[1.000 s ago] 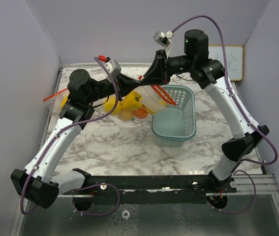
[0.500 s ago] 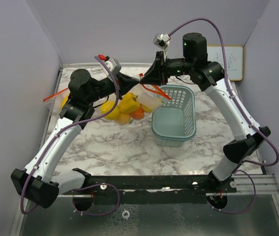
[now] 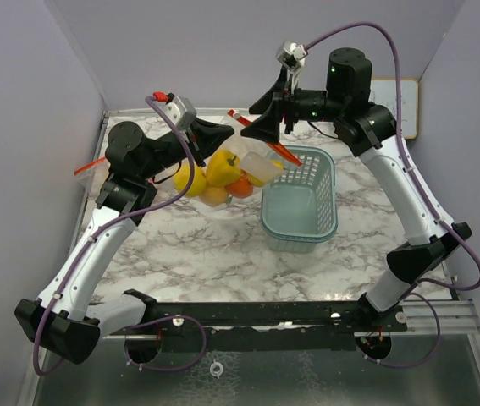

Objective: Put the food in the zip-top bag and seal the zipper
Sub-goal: Zip the zipper food storage bag.

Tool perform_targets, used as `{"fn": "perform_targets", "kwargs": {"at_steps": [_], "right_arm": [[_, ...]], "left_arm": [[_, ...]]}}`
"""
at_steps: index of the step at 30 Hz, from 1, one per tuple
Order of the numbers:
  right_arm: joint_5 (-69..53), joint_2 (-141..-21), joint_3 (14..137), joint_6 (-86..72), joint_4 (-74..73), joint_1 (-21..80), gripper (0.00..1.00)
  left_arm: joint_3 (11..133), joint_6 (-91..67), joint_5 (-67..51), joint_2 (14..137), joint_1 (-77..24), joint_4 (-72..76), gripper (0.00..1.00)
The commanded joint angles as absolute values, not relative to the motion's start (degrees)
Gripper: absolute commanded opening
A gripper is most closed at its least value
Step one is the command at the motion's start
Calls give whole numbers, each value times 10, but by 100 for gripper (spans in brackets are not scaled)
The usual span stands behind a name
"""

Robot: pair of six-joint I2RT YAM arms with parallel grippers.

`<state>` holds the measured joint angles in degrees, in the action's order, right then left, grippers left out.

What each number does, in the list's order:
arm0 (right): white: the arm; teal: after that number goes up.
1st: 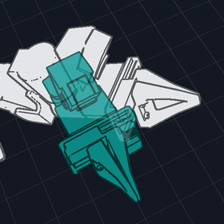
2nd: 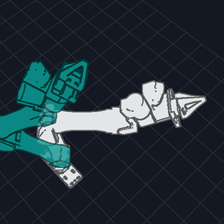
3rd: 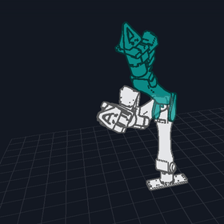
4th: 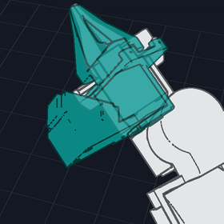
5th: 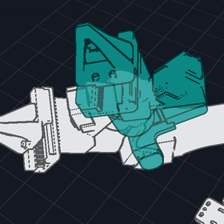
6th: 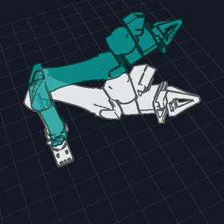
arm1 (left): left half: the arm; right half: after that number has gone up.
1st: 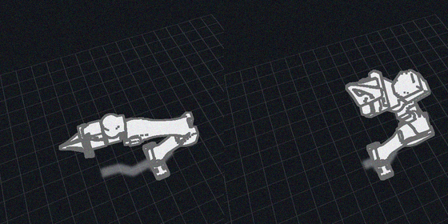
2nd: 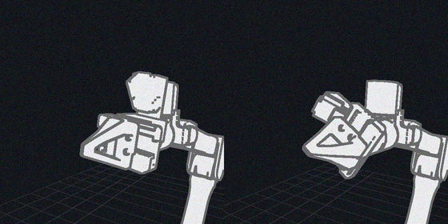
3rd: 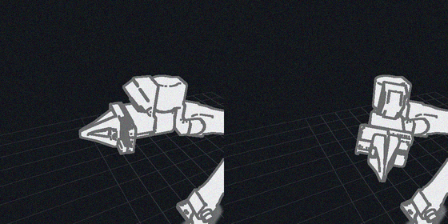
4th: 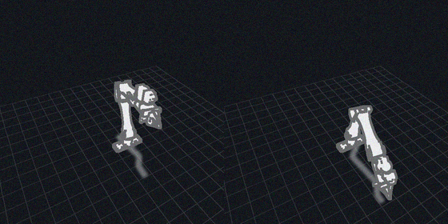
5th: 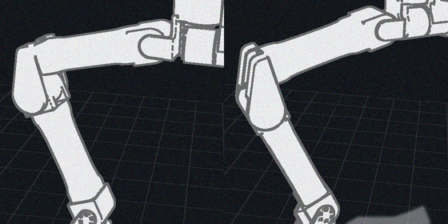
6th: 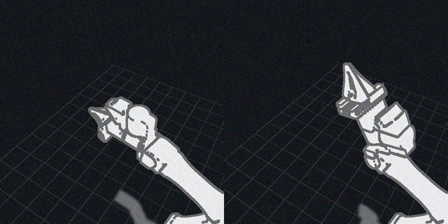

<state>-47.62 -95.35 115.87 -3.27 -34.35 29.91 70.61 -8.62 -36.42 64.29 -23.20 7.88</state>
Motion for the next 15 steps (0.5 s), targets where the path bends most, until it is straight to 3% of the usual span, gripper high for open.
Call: {"fn": "perform_targets", "kwargs": {"at_steps": [1,7,15], "right_arm": [[-506,-961,1193,-71,-280,299,76],[-569,-969,1184,-121,-218,298,75],[-619,-987,1158,-204,-126,299,66]], "left_arm": [[713,-97,-365,639,-230,117,0],[710,-96,-366,636,-230,115,0],[709,-96,-371,635,-230,115,0]]}}
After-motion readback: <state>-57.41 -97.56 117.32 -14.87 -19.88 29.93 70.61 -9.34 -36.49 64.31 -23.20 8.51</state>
